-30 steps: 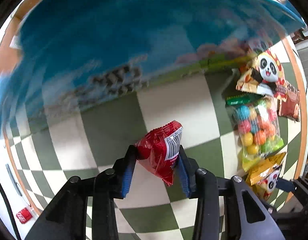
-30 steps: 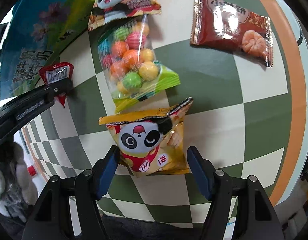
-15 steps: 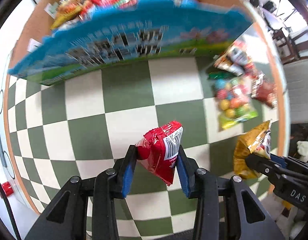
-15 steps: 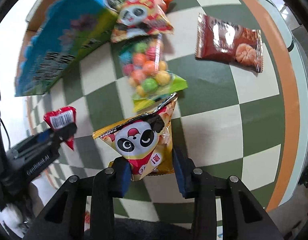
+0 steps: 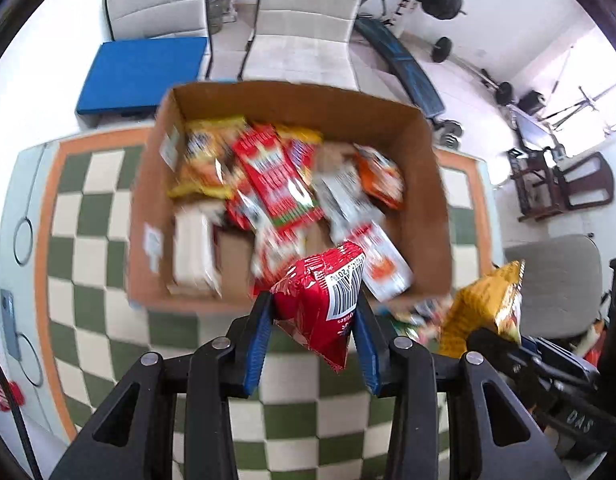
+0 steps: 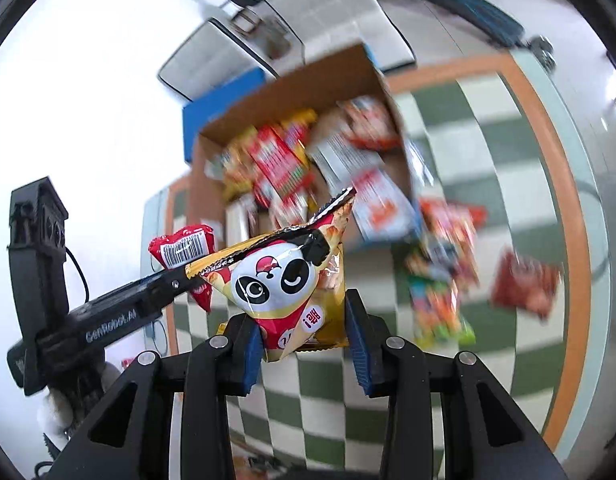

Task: Organize snacks
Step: 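Carry both packs over the box and open both grippers inside, then grasp the clear candy bag with the left gripper while the right grasps the brown biscuit pack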

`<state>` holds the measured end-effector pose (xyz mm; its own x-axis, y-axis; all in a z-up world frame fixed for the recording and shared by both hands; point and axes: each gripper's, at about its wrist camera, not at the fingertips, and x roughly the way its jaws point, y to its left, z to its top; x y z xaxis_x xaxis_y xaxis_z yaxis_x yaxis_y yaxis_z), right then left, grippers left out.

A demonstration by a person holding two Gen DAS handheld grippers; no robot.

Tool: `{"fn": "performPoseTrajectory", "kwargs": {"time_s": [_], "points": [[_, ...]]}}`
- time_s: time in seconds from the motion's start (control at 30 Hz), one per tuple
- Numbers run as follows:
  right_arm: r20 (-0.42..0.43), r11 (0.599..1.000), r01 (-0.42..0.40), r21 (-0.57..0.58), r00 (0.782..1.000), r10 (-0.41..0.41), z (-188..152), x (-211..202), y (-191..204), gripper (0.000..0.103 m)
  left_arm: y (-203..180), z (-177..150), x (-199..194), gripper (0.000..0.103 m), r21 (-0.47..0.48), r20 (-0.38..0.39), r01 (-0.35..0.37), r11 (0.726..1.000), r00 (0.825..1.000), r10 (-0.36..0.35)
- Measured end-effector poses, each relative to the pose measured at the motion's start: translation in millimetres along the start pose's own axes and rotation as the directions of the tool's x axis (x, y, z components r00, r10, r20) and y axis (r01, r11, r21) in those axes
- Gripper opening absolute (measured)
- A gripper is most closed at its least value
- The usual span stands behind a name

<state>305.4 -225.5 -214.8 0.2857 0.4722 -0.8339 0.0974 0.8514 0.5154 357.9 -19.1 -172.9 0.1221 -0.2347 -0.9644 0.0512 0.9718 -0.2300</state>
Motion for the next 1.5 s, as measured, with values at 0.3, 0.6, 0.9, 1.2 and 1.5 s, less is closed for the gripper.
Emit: {"fn": "performPoseTrajectory", "kwargs": {"time_s": [0.3,0.6,0.9,1.2,1.5], "points": [[-0.101,0.998,0.070,0.006,0.992,-0.069,63,86,16,0.040,44,54,83,0.036,-0.089,-0.159,-0.029,0.996,0.987,0.015],[-0.191,0.992,0.115,0.049,0.976,-0.103,72,145,1,0.042,54,54,122,0.036,-0.081,-0.249,-0.054,0.995,0.968,0.033],[-0.212,0.981,0.191,-0.010,0.959,-0.189,79,148,5,0.088,53,52,114,0.088,-0.061,-0.211,-0.088,0.994,0.975,0.074],[-0.112,0.955,0.282,-0.087,0.950,-0.291,74,126,13,0.096,46,39,83,0.088,-0.029,-0.138,-0.104,0.994,0.985,0.099],[-0.046,0.952,0.287,-0.102,0.955,-0.293,51,93,29,0.096,40,11,43,0.088,0.017,-0.063,-0.096,0.995,0.993,0.097]]}}
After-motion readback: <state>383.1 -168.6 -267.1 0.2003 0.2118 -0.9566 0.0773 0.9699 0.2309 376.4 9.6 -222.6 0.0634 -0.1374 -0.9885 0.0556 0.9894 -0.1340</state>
